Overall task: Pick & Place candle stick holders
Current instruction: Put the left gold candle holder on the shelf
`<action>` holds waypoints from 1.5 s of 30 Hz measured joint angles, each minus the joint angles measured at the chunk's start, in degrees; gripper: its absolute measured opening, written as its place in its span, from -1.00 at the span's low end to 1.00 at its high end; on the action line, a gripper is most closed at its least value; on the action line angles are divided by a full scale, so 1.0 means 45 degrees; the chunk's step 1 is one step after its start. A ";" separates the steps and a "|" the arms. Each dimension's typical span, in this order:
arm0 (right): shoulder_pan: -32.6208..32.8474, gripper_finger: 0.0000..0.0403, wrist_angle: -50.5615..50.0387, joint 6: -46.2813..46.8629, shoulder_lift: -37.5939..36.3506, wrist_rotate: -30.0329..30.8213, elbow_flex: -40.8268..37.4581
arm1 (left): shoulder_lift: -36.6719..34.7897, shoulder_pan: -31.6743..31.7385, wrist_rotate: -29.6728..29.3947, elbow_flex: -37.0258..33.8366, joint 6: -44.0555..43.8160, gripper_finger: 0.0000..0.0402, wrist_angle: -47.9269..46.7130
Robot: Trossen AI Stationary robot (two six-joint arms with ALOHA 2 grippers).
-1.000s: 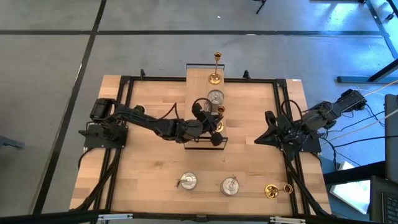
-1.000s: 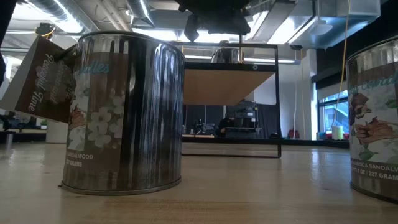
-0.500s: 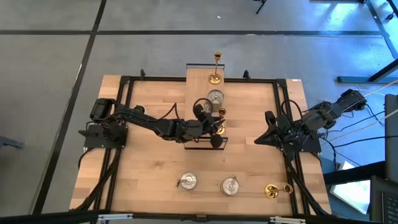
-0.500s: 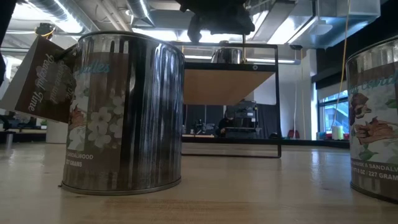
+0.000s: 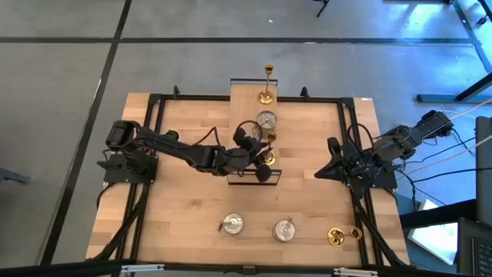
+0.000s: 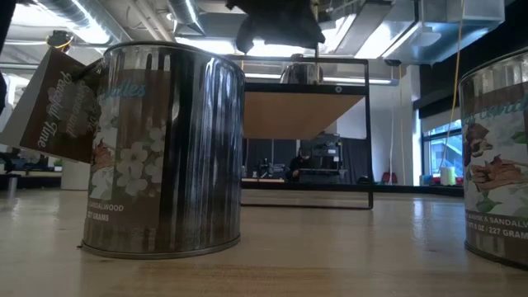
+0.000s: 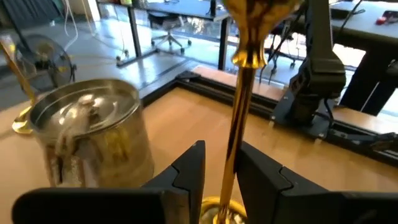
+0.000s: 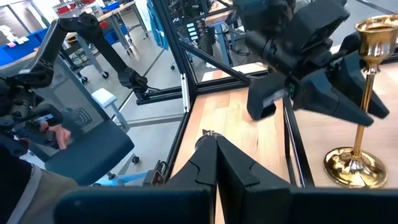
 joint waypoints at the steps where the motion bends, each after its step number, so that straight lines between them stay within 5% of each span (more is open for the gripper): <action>1: 0.0004 -0.99 -0.0019 0.0000 0.0000 0.0000 0.0000 | -0.0135 0.0003 0.0018 0.0000 -0.0229 -0.58 -0.0414; 12: -0.0337 -0.99 -0.0181 -0.0005 -0.0019 -0.0061 0.0000 | -0.0721 -0.0083 0.1684 -0.0003 -0.0992 -0.58 -0.2086; 17: -0.0530 -0.99 -0.0210 -0.0010 -0.0035 -0.0402 0.0000 | -0.1215 -0.0272 0.2611 -0.0008 -0.1262 -0.59 -0.4536; 26: -0.0747 -0.99 -0.0191 -0.0151 -0.0092 -0.0378 -0.0005 | -0.2015 0.0556 0.1580 -0.0008 -0.4281 -0.81 -0.8202; 35: -0.1185 -0.99 -0.0205 -0.0335 -0.0083 -0.0437 -0.0005 | -0.1891 0.2191 0.7237 -0.0969 -0.3042 -0.99 -0.4903; 45: -0.1239 -0.99 -0.0322 -0.0384 -0.0083 -0.0670 -0.0005 | -0.1807 0.2554 0.8084 -0.1042 -0.2225 -0.99 -0.4517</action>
